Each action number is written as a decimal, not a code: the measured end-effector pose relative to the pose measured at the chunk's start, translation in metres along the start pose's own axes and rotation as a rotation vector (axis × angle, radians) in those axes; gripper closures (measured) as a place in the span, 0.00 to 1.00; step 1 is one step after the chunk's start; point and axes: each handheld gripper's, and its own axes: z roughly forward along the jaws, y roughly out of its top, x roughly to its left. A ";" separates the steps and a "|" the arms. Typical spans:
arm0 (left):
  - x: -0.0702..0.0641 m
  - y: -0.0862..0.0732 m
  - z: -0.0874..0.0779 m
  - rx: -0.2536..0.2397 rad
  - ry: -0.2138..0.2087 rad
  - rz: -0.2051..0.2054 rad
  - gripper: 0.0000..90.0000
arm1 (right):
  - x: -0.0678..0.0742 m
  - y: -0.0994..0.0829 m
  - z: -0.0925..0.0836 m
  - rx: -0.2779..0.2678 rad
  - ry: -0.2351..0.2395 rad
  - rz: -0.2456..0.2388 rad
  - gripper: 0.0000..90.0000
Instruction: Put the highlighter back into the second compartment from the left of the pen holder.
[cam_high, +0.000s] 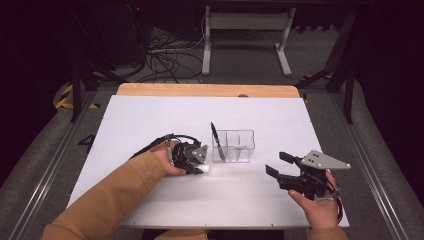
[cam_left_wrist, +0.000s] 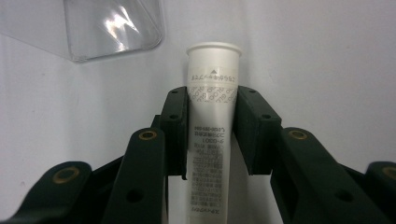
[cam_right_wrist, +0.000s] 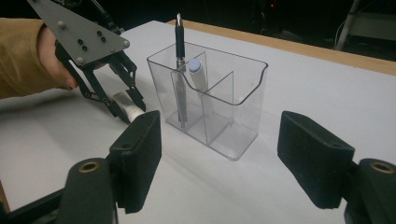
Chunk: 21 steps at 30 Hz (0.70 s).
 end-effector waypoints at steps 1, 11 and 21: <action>-0.001 0.001 0.000 0.006 0.002 0.001 0.75 | 0.000 0.000 0.000 -0.003 0.000 -0.004 0.35; -0.005 0.005 -0.015 -0.021 0.023 -0.003 0.75 | 0.000 0.001 -0.001 -0.014 0.002 -0.010 0.35; -0.017 0.009 -0.052 -0.184 0.051 -0.036 0.75 | 0.003 0.005 -0.004 -0.035 0.008 -0.021 0.35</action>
